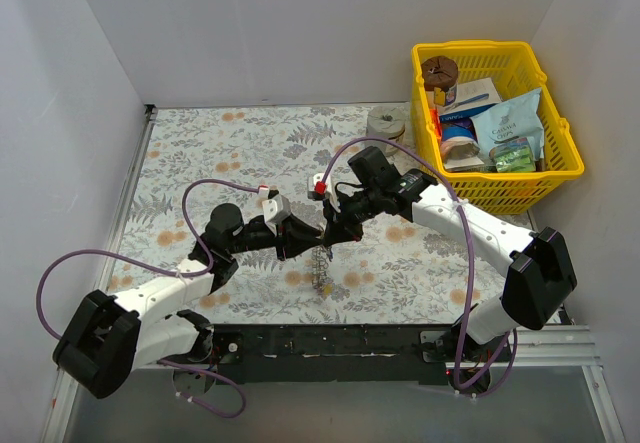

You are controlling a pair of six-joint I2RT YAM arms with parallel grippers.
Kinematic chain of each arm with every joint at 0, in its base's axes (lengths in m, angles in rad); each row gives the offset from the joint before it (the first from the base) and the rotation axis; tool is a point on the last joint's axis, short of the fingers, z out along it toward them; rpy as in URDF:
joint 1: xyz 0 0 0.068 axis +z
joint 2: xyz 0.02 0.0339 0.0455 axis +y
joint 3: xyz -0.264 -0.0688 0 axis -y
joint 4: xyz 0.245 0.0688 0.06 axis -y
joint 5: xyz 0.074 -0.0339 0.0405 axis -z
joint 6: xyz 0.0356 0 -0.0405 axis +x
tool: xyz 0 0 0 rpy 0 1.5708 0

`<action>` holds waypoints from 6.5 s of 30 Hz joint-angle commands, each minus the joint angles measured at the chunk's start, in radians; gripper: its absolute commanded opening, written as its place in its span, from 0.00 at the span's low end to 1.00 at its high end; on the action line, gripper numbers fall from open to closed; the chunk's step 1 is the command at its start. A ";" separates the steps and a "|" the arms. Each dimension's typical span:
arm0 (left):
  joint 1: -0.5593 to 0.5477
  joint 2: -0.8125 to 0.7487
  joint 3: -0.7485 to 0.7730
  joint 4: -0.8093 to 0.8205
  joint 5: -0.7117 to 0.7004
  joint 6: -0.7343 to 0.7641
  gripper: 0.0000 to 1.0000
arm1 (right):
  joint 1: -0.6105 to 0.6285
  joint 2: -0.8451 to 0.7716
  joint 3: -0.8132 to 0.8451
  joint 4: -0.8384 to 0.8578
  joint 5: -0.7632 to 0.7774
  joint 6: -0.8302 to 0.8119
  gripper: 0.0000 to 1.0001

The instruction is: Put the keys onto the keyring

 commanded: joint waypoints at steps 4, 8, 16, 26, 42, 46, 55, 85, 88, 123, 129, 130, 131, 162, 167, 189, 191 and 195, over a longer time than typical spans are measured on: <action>-0.005 0.035 0.034 0.007 0.024 -0.003 0.19 | 0.001 -0.020 0.004 0.029 -0.046 -0.006 0.01; -0.006 0.037 0.041 -0.013 0.023 0.009 0.19 | 0.001 -0.019 0.004 0.029 -0.043 -0.006 0.01; -0.006 0.037 0.030 0.039 0.013 -0.008 0.03 | 0.001 -0.019 0.005 0.027 -0.046 -0.003 0.01; -0.005 0.035 0.004 0.107 -0.007 -0.047 0.00 | 0.001 -0.022 -0.004 0.053 -0.043 0.011 0.06; -0.006 0.004 -0.198 0.570 -0.146 -0.242 0.00 | -0.168 -0.220 -0.260 0.429 -0.241 0.184 0.55; -0.006 0.052 -0.228 0.743 -0.134 -0.291 0.00 | -0.169 -0.233 -0.263 0.446 -0.266 0.192 0.56; -0.006 0.141 -0.212 0.895 -0.082 -0.331 0.00 | -0.150 -0.255 -0.294 0.615 -0.324 0.299 0.53; -0.006 0.057 -0.151 0.779 -0.042 -0.301 0.00 | -0.076 -0.141 -0.286 0.620 -0.258 0.281 0.26; -0.005 0.050 -0.151 0.774 -0.042 -0.302 0.00 | -0.076 -0.137 -0.283 0.620 -0.272 0.286 0.14; -0.015 -0.094 0.177 -0.295 -0.010 0.144 0.46 | -0.074 -0.066 -0.030 0.031 0.015 0.057 0.01; -0.083 -0.016 0.197 -0.300 -0.062 0.183 0.49 | -0.074 -0.072 -0.059 -0.009 0.075 0.068 0.01; -0.088 -0.002 0.202 -0.300 -0.065 0.187 0.49 | -0.074 -0.074 -0.064 -0.014 0.081 0.072 0.01; -0.092 0.012 0.205 -0.298 -0.066 0.187 0.49 | -0.074 -0.074 -0.070 -0.017 0.081 0.074 0.01; -0.120 0.233 0.088 0.034 0.026 0.154 0.40 | -0.074 -0.092 -0.131 -0.016 0.104 0.080 0.01; -0.120 0.256 0.082 0.074 0.030 0.135 0.33 | -0.073 -0.088 -0.127 -0.019 0.096 0.079 0.01; -0.120 0.325 0.123 0.093 0.035 0.118 0.22 | -0.074 -0.083 -0.130 -0.014 0.093 0.077 0.01; -0.120 0.320 0.119 0.119 0.032 0.109 0.22 | -0.074 -0.085 -0.130 -0.016 0.092 0.079 0.01; -0.120 0.320 0.097 0.186 0.024 0.074 0.22 | -0.074 -0.083 -0.131 -0.012 0.093 0.079 0.01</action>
